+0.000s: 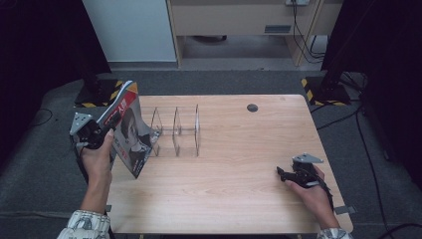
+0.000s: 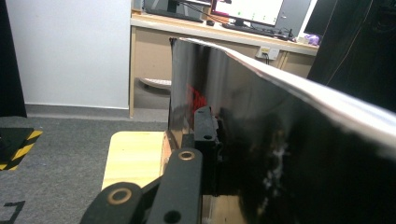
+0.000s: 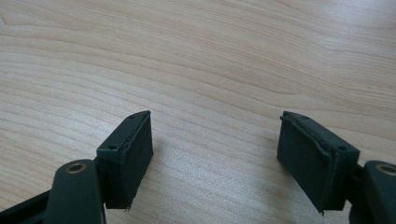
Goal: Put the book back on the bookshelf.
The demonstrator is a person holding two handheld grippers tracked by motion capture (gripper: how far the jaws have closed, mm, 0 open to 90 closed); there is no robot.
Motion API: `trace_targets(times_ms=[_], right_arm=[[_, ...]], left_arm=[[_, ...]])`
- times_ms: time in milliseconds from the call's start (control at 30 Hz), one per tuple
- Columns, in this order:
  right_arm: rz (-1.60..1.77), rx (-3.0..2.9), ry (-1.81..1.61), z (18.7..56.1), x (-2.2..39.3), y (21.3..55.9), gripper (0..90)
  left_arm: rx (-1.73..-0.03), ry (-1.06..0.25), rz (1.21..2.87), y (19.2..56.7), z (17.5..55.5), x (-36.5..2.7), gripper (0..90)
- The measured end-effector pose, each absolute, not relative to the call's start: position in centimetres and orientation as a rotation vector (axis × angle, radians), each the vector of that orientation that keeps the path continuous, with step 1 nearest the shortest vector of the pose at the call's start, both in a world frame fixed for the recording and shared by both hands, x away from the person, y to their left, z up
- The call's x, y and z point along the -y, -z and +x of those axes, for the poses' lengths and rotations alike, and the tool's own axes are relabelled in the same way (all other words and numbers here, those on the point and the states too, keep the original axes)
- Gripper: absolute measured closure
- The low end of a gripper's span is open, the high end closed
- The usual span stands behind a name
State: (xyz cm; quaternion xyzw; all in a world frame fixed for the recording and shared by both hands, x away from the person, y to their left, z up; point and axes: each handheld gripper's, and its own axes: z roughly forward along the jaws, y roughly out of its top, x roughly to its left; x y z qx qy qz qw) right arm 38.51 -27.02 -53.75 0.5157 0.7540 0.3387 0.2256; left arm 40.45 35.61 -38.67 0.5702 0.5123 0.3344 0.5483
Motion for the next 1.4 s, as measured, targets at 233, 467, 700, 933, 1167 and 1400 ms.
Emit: trace_targets(times_ms=[233,467,700,933,1167,1400], right_arm=[[1.420,-2.082,-0.933,38.5,27.0,53.7,26.8],[1.421,-2.080,-0.934,38.5,27.0,53.8,26.8],[1.421,-2.080,-0.934,38.5,27.0,53.8,26.7],[1.421,-2.081,-0.934,38.5,27.0,53.8,26.5],[1.420,-2.082,-0.934,38.5,27.0,53.8,26.4],[1.419,-2.084,-0.934,38.5,27.0,53.8,26.1]], left_arm=[[-1.213,-0.795,1.361,38.7,40.2,-35.6,79.5],[-1.211,-0.804,1.353,38.8,39.8,-35.6,68.4],[-1.202,-0.817,1.354,39.1,39.4,-35.4,54.0],[-1.204,-0.827,1.359,39.3,39.2,-35.3,40.5],[-1.197,-0.825,1.383,39.5,39.1,-35.1,27.0],[-1.194,-0.815,1.399,39.5,38.8,-34.9,17.5]])
